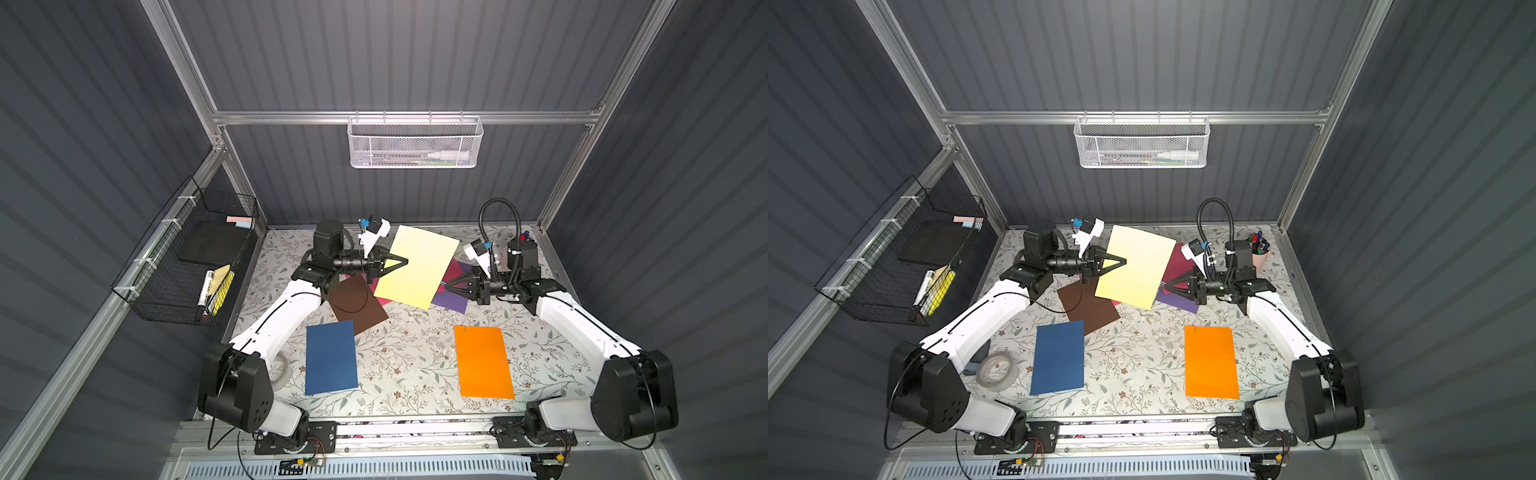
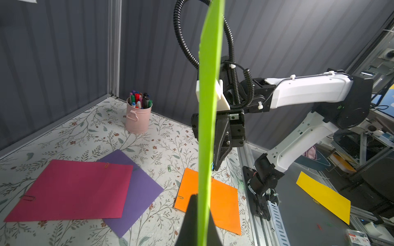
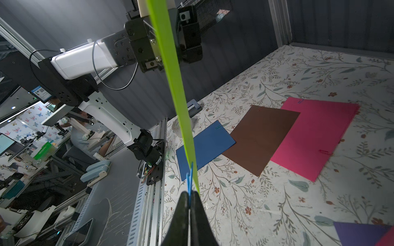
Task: Unclip the paperclips from the documents
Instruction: Remove the paper clip from the document, then place the paper clip at the center of the board.
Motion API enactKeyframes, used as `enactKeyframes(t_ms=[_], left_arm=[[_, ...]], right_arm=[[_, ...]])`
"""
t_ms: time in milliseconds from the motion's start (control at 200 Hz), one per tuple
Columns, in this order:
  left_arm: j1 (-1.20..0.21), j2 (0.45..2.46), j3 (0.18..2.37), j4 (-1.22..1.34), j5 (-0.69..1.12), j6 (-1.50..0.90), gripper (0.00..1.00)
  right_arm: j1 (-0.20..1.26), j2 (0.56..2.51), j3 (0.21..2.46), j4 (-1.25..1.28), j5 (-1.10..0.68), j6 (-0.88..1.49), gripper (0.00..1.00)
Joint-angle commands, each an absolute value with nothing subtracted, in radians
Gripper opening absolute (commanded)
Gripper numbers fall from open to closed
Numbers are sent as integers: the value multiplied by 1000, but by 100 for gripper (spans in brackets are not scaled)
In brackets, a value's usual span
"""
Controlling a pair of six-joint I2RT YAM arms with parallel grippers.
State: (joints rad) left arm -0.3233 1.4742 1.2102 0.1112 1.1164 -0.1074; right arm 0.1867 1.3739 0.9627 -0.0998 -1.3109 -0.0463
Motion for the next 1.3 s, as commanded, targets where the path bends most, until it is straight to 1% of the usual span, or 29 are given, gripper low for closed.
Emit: enactKeyframes(t_ms=[0, 60, 100, 185, 275, 330, 380, 465, 570, 665, 755, 955, 991, 1041, 1131, 1226, 1296], left_arm=[[-315, 1475, 1247, 117, 1106, -83, 0], [-312, 1475, 1247, 117, 1093, -81, 0], [-310, 1474, 1247, 117, 1065, -87, 0], [-302, 1473, 1245, 121, 935, -111, 0], [-279, 1478, 1227, 168, 840, -159, 0], [-258, 1491, 1219, 201, 828, -187, 0], [-238, 1508, 1217, 223, 781, -217, 0], [-196, 1546, 1221, 255, 719, -263, 0], [-129, 1592, 1216, 322, 721, -314, 0], [-79, 1635, 1225, 363, 724, -342, 0], [-26, 1678, 1241, 377, 718, -359, 0], [70, 1792, 1256, 415, 741, -401, 0], [81, 1810, 1259, 418, 739, -403, 0], [94, 1830, 1262, 422, 730, -405, 0], [118, 1857, 1266, 435, 706, -408, 0], [147, 1882, 1272, 436, 666, -412, 0], [166, 1903, 1278, 428, 626, -422, 0]], right_arm=[[183, 1385, 976, -131, -1296, -71, 7], [177, 1391, 974, -135, -1265, -70, 5], [170, 1391, 971, -137, -1212, -55, 3], [147, 1394, 942, -112, -1082, 4, 1], [118, 1400, 910, -110, -936, 66, 0], [97, 1415, 900, -142, -853, 86, 0], [76, 1432, 888, -166, -761, 119, 0], [38, 1455, 859, -189, -654, 161, 0], [9, 1489, 855, -254, -522, 188, 0], [-9, 1527, 864, -297, -436, 216, 0], [-31, 1570, 878, -336, -391, 245, 0], [-76, 1646, 908, -410, -366, 286, 0], [-79, 1652, 911, -423, -363, 291, 2], [-79, 1653, 911, -429, -361, 293, 7], [-79, 1636, 911, -441, -363, 288, 27], [-79, 1605, 912, -448, -352, 279, 41], [-78, 1589, 920, -484, -336, 273, 49]])
